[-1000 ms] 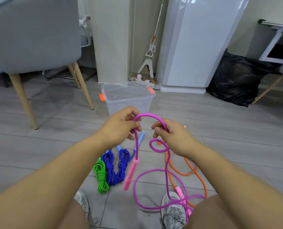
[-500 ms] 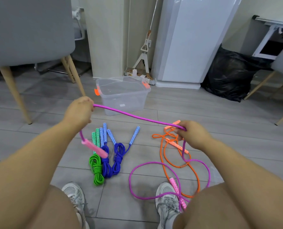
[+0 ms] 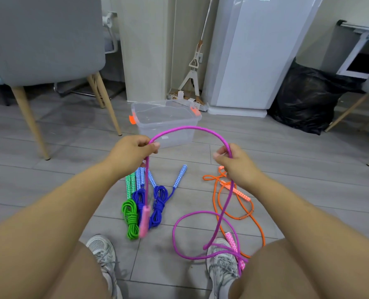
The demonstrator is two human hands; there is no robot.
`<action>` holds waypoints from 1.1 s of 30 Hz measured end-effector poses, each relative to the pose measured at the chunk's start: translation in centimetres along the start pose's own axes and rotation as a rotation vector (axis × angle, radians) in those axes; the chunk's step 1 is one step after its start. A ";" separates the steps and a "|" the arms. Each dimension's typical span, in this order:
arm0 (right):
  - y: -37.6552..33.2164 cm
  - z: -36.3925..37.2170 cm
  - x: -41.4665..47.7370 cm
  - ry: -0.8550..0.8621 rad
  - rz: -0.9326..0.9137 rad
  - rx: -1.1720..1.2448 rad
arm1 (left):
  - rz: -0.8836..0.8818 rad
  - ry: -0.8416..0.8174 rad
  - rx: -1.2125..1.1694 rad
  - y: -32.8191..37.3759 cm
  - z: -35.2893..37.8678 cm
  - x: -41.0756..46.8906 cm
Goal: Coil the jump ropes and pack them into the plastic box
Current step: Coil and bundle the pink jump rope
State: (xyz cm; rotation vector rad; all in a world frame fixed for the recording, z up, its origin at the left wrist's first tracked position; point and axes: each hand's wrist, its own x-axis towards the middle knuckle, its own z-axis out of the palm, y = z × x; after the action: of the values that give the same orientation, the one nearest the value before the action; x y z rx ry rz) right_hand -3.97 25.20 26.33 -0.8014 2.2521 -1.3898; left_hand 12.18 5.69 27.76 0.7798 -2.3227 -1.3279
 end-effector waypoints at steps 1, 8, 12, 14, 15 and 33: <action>-0.3 0.3 -0.1 -0.041 0.000 0.002 | -0.003 -0.015 -0.067 0.2 0.1 0.0; -1.5 2.8 -0.3 -0.263 -0.076 -0.082 | 0.039 -0.006 -0.356 1.9 1.0 0.1; -2.2 3.6 -0.4 -0.368 -0.118 -0.144 | 0.055 0.091 -0.426 2.6 1.0 0.6; -2.4 3.7 -0.4 -0.341 -0.137 -0.157 | 0.053 0.178 -0.376 2.4 0.6 1.1; -2.3 3.6 -0.4 -0.326 -0.151 -0.158 | 0.050 0.224 -0.335 2.1 0.3 1.4; -1.7 3.6 -0.1 -0.113 -0.265 -0.096 | -0.257 0.224 -1.120 3.2 -0.2 1.6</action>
State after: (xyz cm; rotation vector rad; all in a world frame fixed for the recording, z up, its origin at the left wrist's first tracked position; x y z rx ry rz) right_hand -1.31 22.21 26.20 -1.2168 2.2009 -1.3162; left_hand 10.15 5.88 30.68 0.7487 -1.0077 -2.1442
